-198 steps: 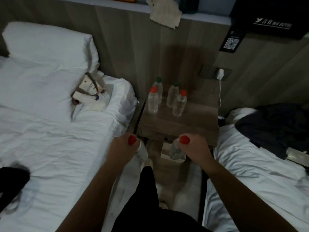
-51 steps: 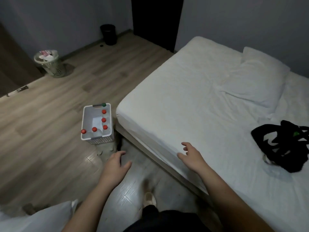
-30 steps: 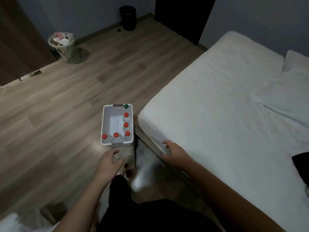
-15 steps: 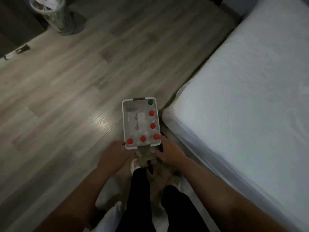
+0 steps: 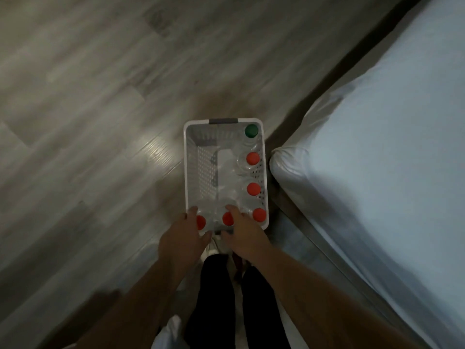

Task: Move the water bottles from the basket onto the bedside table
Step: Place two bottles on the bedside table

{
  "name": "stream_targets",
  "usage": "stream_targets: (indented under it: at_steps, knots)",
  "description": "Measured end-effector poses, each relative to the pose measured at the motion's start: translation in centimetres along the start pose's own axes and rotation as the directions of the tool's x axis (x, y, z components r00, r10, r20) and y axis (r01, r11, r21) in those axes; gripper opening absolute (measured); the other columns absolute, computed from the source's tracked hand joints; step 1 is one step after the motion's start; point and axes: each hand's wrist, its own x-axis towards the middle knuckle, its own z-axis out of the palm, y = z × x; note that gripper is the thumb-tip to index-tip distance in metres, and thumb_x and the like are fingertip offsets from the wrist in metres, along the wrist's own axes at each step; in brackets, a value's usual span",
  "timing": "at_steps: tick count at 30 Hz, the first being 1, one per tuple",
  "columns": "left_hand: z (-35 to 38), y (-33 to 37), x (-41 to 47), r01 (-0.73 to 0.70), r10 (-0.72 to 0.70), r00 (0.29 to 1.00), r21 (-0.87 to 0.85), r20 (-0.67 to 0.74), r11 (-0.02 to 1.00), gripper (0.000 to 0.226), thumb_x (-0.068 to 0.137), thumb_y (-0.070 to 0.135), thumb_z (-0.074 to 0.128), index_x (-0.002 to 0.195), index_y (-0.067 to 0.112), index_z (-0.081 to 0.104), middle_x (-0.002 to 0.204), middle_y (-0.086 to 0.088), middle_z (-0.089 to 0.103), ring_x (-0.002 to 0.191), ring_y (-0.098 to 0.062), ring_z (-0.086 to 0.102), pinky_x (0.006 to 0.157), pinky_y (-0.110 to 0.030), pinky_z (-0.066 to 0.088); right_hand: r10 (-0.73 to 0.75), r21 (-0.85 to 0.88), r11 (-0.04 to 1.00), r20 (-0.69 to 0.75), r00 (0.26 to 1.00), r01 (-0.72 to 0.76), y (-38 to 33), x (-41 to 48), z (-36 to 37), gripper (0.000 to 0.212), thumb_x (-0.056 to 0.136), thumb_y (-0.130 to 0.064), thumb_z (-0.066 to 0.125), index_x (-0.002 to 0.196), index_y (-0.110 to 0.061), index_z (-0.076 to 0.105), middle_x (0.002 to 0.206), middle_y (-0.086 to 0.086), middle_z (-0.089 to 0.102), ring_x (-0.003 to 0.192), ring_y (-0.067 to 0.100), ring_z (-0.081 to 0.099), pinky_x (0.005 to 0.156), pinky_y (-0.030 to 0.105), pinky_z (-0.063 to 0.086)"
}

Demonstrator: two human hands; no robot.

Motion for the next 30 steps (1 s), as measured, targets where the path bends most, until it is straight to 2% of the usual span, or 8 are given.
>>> stream_targets:
  at_steps: [3, 8, 14, 20, 23, 25, 27, 30]
  knots:
    - [1.5, -0.5, 2.1, 0.001, -0.004, 0.999, 0.100, 0.033, 0.995, 0.068, 0.088, 0.046, 0.052, 0.145, 0.024, 0.021, 0.130, -0.005, 0.055, 0.114, -0.024, 0.058, 0.091, -0.040, 0.051, -0.041, -0.070, 0.997, 0.011, 0.999, 0.041, 0.7, 1.5, 0.9, 0.060, 0.089, -0.028, 0.059, 0.141, -0.023, 0.031, 0.125, 0.007, 0.058, 0.113, 0.022, 0.057, 0.096, 0.029, 0.044]
    - [2.2, -0.8, 3.9, -0.023, 0.021, 1.000, 0.193, 0.008, 0.981, 0.061, 0.091, 0.043, 0.048, 0.144, 0.027, 0.023, 0.112, -0.003, 0.066, 0.099, -0.020, 0.064, 0.080, -0.034, 0.054, -0.035, -0.188, 0.982, -0.040, 0.999, 0.027, 1.0, 3.3, 1.2, 0.056, 0.090, -0.032, 0.055, 0.140, -0.026, 0.031, 0.117, 0.006, 0.064, 0.106, 0.023, 0.061, 0.090, 0.034, 0.049]
    - [2.5, -0.7, 4.6, 0.002, -0.002, 1.000, 0.207, -0.004, 0.978, 0.062, 0.089, 0.046, 0.049, 0.142, 0.025, 0.026, 0.103, 0.002, 0.070, 0.092, -0.018, 0.066, 0.074, -0.031, 0.053, -0.031, -0.273, 0.962, -0.066, 0.997, 0.012, 0.8, 4.4, 1.8, 0.054, 0.092, -0.030, 0.053, 0.141, -0.021, 0.031, 0.116, 0.007, 0.064, 0.102, 0.023, 0.063, 0.087, 0.034, 0.051]
    - [2.9, -1.2, 5.0, -0.004, 0.003, 1.000, 0.198, 0.002, 0.980, 0.061, 0.090, 0.045, 0.049, 0.142, 0.022, 0.028, 0.108, -0.003, 0.068, 0.097, -0.020, 0.065, 0.080, -0.034, 0.054, -0.049, -0.294, 0.955, -0.036, 0.998, 0.036, 0.4, 4.8, 1.7, 0.040, 0.092, -0.025, 0.054, 0.129, -0.016, 0.042, 0.115, 0.007, 0.062, 0.102, 0.023, 0.062, 0.088, 0.032, 0.049]
    - [2.9, -1.5, 5.6, -0.018, 0.016, 1.000, 0.204, 0.012, 0.979, 0.056, 0.088, 0.044, 0.049, 0.138, 0.021, 0.036, 0.102, -0.004, 0.069, 0.095, -0.022, 0.064, 0.079, -0.036, 0.055, -0.062, -0.329, 0.943, -0.028, 0.998, 0.049, 0.1, 5.2, 1.3, 0.029, 0.092, -0.023, 0.052, 0.119, -0.015, 0.048, 0.113, 0.007, 0.062, 0.101, 0.023, 0.061, 0.085, 0.031, 0.048]
    - [2.7, -1.4, 5.9, -0.033, 0.032, 0.999, 0.212, 0.008, 0.977, 0.049, 0.088, 0.043, 0.049, 0.131, 0.020, 0.042, 0.100, -0.004, 0.069, 0.093, -0.023, 0.065, 0.075, -0.031, 0.052, -0.064, -0.345, 0.937, -0.016, 0.998, 0.054, 0.2, 5.2, 1.1, 0.024, 0.093, -0.022, 0.050, 0.115, -0.012, 0.051, 0.111, 0.008, 0.063, 0.100, 0.023, 0.061, 0.081, 0.029, 0.046]
    - [2.0, -1.2, 6.2, -0.059, 0.056, 0.998, 0.259, 0.017, 0.964, 0.044, 0.089, 0.043, 0.048, 0.126, 0.019, 0.045, 0.102, -0.005, 0.068, 0.093, -0.023, 0.065, 0.072, -0.030, 0.049, -0.061, -0.376, 0.925, -0.013, 0.998, 0.051, 0.1, 5.1, 0.9, 0.026, 0.093, -0.022, 0.050, 0.116, -0.011, 0.049, 0.111, 0.009, 0.064, 0.100, 0.024, 0.062, 0.079, 0.030, 0.046]
    - [1.1, -0.6, 6.5, -0.076, 0.066, 0.997, 0.313, 0.044, 0.947, 0.041, 0.089, 0.044, 0.047, 0.118, 0.015, 0.050, 0.100, -0.007, 0.067, 0.090, -0.025, 0.065, 0.074, -0.034, 0.053, -0.042, -0.418, 0.908, -0.026, 0.999, 0.028, -0.2, 5.0, 0.3, 0.029, 0.092, -0.022, 0.050, 0.119, -0.012, 0.048, 0.111, 0.009, 0.063, 0.099, 0.026, 0.062, 0.075, 0.032, 0.045]
